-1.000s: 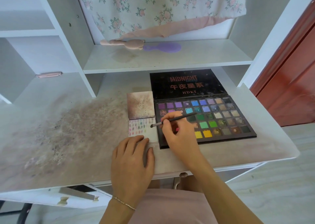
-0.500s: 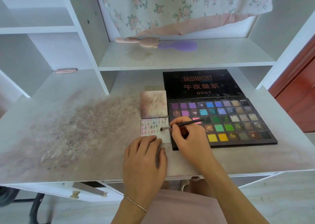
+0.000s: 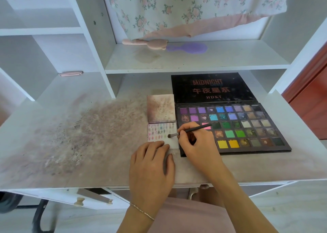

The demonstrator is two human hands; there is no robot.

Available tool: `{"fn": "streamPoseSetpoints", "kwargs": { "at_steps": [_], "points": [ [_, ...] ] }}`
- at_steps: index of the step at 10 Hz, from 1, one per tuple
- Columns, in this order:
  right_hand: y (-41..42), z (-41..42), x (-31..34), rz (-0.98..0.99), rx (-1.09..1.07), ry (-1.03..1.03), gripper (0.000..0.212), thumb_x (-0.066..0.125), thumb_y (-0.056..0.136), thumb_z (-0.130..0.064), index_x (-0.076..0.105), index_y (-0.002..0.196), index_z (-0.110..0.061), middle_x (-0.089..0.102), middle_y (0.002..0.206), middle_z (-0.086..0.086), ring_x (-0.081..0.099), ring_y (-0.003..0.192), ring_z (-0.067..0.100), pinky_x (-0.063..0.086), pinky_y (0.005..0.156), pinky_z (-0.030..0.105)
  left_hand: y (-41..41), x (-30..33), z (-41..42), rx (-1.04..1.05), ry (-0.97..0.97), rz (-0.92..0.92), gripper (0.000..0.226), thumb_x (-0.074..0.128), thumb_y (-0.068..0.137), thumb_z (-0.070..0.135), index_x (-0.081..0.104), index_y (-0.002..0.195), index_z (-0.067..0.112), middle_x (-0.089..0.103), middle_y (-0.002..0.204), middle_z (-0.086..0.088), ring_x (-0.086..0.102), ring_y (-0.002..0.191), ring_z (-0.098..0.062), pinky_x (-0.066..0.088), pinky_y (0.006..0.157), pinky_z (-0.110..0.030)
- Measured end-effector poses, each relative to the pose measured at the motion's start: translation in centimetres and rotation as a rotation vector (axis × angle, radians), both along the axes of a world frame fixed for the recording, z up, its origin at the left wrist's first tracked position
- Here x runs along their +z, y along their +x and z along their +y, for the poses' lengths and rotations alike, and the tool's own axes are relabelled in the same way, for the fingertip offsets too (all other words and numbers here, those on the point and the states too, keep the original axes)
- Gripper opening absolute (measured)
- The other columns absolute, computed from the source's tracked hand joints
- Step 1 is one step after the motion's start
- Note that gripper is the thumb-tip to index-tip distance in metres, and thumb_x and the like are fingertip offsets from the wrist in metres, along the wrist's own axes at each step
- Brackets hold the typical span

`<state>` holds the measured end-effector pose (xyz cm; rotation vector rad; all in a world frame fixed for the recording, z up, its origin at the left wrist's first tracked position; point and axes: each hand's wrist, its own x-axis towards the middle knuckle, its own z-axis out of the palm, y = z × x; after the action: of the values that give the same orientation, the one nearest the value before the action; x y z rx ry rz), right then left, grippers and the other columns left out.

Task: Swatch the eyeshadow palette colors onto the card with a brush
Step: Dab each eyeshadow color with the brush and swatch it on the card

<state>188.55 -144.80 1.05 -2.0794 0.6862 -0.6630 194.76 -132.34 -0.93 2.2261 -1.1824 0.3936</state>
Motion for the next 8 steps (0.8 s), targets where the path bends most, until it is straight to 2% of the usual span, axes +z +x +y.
{"fn": "streamPoseSetpoints", "kwargs": {
  "at_steps": [1, 4, 6, 7, 8],
  "points": [
    [-0.03, 0.01, 0.04, -0.003, 0.003, -0.004, 0.01, 0.051, 0.087, -0.015, 0.054, 0.085, -0.025, 0.056, 0.07, -0.01, 0.053, 0.06, 0.003, 0.042, 0.056, 0.014, -0.02, 0.05, -0.02, 0.0, 0.0, 0.009, 0.031, 0.047, 0.082, 0.029, 0.071, 0.092, 0.013, 0.068, 0.097, -0.001, 0.061, 0.091, -0.023, 0.049, 0.077, -0.035],
    [0.01, 0.0, 0.02, 0.006, 0.003, -0.029, 0.011, 0.051, 0.088, -0.015, 0.054, 0.088, -0.025, 0.058, 0.074, -0.008, 0.055, 0.065, 0.004, 0.045, 0.059, 0.015, -0.08, 0.06, -0.03, 0.001, 0.013, 0.012, 0.031, 0.047, 0.082, 0.031, 0.071, 0.092, 0.014, 0.067, 0.096, -0.001, 0.061, 0.091, -0.022, 0.049, 0.077, -0.035],
    [-0.08, 0.0, -0.01, -0.03, 0.015, -0.018, 0.013, 0.052, 0.086, -0.012, 0.054, 0.084, -0.025, 0.055, 0.068, -0.014, 0.055, 0.064, 0.001, 0.043, 0.057, 0.011, -0.08, 0.05, -0.02, 0.004, 0.014, 0.013, 0.031, 0.047, 0.082, 0.031, 0.071, 0.091, 0.014, 0.067, 0.096, -0.001, 0.061, 0.092, -0.022, 0.048, 0.077, -0.034],
    [-0.09, -0.08, 0.07, -0.143, -0.016, -0.014, 0.015, 0.051, 0.088, -0.01, 0.055, 0.089, -0.024, 0.056, 0.075, -0.016, 0.056, 0.074, -0.001, 0.044, 0.062, 0.007, -0.08, 0.03, -0.03, 0.007, 0.014, 0.011, 0.03, 0.047, 0.082, 0.03, 0.07, 0.092, 0.014, 0.067, 0.097, 0.0, 0.06, 0.092, -0.021, 0.048, 0.077, -0.034],
    [-0.16, -0.27, 0.14, -0.283, -0.107, -0.014, 0.017, 0.046, 0.086, -0.015, 0.056, 0.097, -0.023, 0.057, 0.089, -0.015, 0.055, 0.086, -0.004, 0.041, 0.073, 0.005, -0.1, 0.03, -0.07, 0.015, 0.014, 0.012, 0.03, 0.047, 0.082, 0.03, 0.07, 0.091, 0.014, 0.067, 0.096, 0.0, 0.06, 0.092, -0.022, 0.048, 0.077, -0.035]
  ]
}}
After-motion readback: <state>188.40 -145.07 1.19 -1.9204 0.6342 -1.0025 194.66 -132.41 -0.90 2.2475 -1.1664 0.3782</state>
